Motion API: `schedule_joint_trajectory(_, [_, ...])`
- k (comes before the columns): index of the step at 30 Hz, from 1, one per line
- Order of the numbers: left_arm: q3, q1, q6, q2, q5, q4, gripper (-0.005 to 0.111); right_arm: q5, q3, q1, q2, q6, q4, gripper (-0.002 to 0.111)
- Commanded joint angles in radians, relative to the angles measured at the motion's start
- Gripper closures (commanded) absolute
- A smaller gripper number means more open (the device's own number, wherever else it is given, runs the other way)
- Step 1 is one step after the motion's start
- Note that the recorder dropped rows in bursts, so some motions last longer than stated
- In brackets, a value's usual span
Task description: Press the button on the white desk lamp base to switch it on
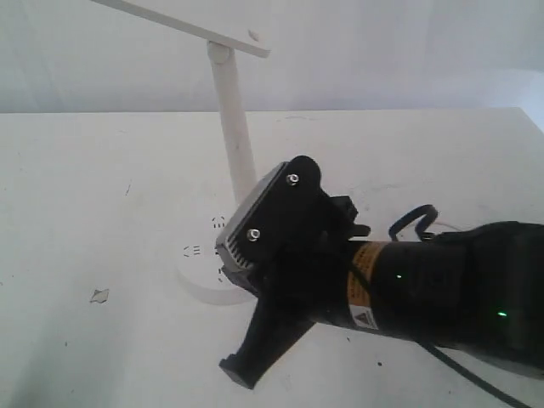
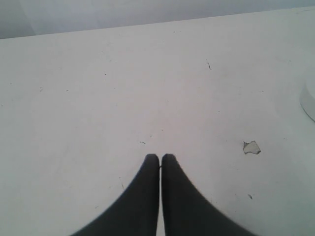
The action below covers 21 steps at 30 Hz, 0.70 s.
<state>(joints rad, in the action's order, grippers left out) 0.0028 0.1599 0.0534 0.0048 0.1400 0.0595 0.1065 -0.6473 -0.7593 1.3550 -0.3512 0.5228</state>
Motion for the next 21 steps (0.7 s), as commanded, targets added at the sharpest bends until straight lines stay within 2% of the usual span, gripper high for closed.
schedule_joint_trajectory(1, [-0.003,0.000,-0.002,-0.005,-0.006,0.008,0.106,-0.055,-0.072,0.006,0.125,0.014,-0.032,0.108])
schedule_joint_trajectory(12, [-0.003,0.000,-0.002,-0.005,-0.006,0.008,0.106,-0.069,-0.142,0.129,0.227,-0.075,-0.034,0.108])
schedule_joint_trajectory(21, [-0.003,0.000,-0.002,-0.005,-0.006,0.008,0.106,-0.041,-0.143,0.142,0.315,-0.094,-0.036,0.108])
